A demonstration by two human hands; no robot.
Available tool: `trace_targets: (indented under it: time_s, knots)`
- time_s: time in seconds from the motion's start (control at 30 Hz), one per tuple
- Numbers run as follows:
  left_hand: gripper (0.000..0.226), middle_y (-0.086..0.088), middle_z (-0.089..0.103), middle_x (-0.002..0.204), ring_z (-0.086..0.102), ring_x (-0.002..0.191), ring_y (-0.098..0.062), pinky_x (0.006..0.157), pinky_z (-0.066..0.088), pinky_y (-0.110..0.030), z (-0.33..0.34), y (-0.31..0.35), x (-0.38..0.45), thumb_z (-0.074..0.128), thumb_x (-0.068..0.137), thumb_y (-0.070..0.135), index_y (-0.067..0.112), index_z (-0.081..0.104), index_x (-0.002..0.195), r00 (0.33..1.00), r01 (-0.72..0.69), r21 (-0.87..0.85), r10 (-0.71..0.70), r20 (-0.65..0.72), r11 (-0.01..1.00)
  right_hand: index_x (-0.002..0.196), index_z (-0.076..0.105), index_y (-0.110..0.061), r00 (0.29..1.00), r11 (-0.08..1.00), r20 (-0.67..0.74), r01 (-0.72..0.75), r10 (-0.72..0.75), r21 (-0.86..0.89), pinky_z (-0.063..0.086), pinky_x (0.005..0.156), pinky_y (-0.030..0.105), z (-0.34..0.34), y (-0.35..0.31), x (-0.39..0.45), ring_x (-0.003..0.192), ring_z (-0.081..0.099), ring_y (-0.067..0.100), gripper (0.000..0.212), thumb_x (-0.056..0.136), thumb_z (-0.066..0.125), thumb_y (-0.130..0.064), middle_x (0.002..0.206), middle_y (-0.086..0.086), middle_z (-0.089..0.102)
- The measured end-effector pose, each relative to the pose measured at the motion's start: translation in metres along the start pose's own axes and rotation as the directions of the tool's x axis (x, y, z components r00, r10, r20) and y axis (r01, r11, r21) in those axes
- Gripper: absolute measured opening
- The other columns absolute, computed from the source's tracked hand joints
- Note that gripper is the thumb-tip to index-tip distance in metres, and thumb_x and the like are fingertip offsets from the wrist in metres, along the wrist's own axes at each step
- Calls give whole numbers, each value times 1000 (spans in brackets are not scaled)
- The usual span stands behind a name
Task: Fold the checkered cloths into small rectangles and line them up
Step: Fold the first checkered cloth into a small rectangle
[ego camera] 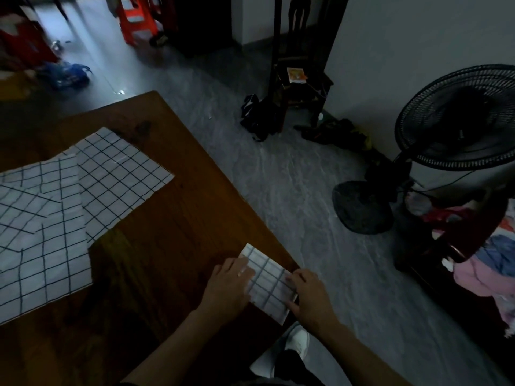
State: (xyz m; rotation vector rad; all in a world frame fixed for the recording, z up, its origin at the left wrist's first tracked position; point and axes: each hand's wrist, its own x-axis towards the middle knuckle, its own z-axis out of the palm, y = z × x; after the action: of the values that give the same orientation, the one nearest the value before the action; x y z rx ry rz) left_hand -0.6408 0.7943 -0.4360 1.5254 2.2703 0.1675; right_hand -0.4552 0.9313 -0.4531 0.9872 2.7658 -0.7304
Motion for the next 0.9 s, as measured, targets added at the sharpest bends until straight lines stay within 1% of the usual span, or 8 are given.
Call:
trace_targets:
  time_s: [0.13, 0.27, 0.37, 0.47, 0.6, 0.73, 0.83, 0.9]
  knots:
    - [43, 1, 31, 153, 25, 141, -19, 113, 27, -41, 5, -7, -2, 50, 94, 31, 28, 44, 137, 1000, 13, 11, -13, 13, 1000, 123, 58, -21, 999, 1000, -48, -12, 12, -3, 38, 95, 28, 6, -3, -1, 115, 47, 19, 47, 80, 72, -36, 125, 0, 49]
    - [48, 1, 38, 151, 30, 139, -21, 111, 28, -43, 3, -17, 5, 55, 90, 32, 25, 48, 137, 999, 31, 3, -31, -17, 1000, 121, 59, -20, 998, 1000, -69, 8, -8, 7, 40, 95, 30, 8, -4, 4, 115, 48, 19, 45, 80, 72, -33, 126, 0, 50]
    - [46, 4, 35, 152, 27, 139, -18, 112, 26, -43, -1, -19, 8, 50, 92, 34, 28, 46, 137, 999, 52, 41, -52, -4, 998, 122, 59, -21, 998, 1000, -58, 20, -20, 6, 39, 97, 29, 7, -2, 8, 116, 48, 20, 47, 79, 72, -33, 127, 0, 50]
    - [44, 4, 36, 151, 29, 138, -18, 110, 27, -43, -3, -16, 10, 46, 93, 34, 28, 46, 137, 998, 60, 66, -60, -10, 996, 123, 58, -23, 999, 999, -33, 42, -42, -28, 42, 95, 32, 5, 2, 4, 116, 48, 19, 53, 75, 71, -41, 127, -2, 49]
    - [45, 4, 37, 150, 30, 136, -19, 110, 29, -43, -4, -12, 8, 46, 93, 35, 27, 46, 137, 997, 76, 113, -76, -5, 991, 122, 62, -26, 996, 999, -84, 0, -3, -36, 47, 91, 37, 10, 8, -10, 110, 55, 21, 59, 67, 80, -39, 123, 0, 56]
    - [45, 4, 35, 151, 29, 137, -20, 111, 29, -45, -5, -11, 9, 48, 93, 34, 27, 44, 137, 997, 79, 105, -81, 13, 991, 119, 67, -30, 988, 995, -135, -81, 74, -50, 46, 91, 33, 7, 5, -13, 106, 57, 17, 47, 74, 78, -25, 116, -5, 60]
    - [48, 4, 33, 151, 28, 138, -21, 111, 28, -44, -7, -10, 7, 53, 91, 29, 27, 43, 138, 997, 64, 120, -69, 44, 991, 117, 68, -29, 990, 994, -108, -99, 93, -55, 43, 94, 30, 0, 7, -12, 107, 55, 16, 36, 82, 70, -23, 115, -6, 60]
    - [50, 4, 33, 151, 27, 138, -20, 112, 28, -44, -11, -9, 8, 55, 90, 28, 27, 42, 138, 996, 61, 122, -68, 51, 991, 117, 68, -28, 996, 996, -63, -64, 60, -60, 42, 97, 31, -7, 9, -11, 110, 53, 16, 32, 85, 64, -24, 119, -5, 60]
